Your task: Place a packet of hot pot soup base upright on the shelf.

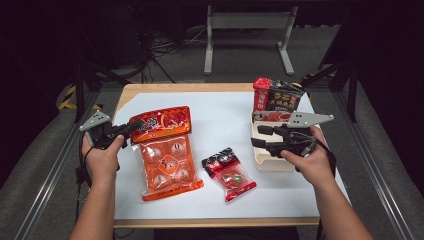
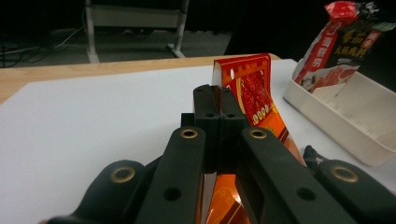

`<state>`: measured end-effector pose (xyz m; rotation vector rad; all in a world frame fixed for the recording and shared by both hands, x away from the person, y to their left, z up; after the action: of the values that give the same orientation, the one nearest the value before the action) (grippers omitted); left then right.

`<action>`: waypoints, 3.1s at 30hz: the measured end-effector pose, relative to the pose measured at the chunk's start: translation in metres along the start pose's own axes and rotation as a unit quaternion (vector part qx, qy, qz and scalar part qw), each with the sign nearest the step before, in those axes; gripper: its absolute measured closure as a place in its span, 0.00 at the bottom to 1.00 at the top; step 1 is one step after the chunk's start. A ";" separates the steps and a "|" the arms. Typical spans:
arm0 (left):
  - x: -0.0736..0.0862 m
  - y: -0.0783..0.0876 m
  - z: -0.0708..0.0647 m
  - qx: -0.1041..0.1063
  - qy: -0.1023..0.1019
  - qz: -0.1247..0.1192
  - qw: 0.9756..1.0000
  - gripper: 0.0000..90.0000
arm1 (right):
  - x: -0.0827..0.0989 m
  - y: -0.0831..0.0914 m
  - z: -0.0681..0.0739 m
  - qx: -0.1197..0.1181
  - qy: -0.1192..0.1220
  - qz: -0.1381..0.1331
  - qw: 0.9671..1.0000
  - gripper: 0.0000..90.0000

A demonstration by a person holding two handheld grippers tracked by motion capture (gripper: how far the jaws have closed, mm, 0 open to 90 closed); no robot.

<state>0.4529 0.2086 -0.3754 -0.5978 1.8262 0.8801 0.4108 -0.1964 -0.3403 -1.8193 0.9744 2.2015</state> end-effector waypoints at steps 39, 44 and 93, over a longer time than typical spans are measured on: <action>-0.046 0.043 -0.106 0.121 -0.145 -0.067 0.980 1.00 | -0.018 -0.025 0.028 -0.023 0.049 0.015 0.998 0.44; -0.047 0.044 -0.112 0.130 -0.158 -0.070 0.976 1.00 | -0.016 -0.034 0.032 -0.033 0.052 0.021 0.998 0.43; -0.056 0.047 -0.158 0.208 -0.187 -0.104 0.954 1.00 | -0.014 -0.104 0.074 -0.142 0.091 -0.007 0.986 0.29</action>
<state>0.3521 0.1134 -0.2695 -0.3185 1.5068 0.4112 0.4029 -0.0705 -0.3641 -2.1728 0.6997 2.2975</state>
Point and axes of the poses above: each handheld gripper's, and its own axes: y roughly backward along the jaws, x roughly out of its underside, z roughly to its left, the point moved 7 cm from there along -y, roughly forward along the jaws
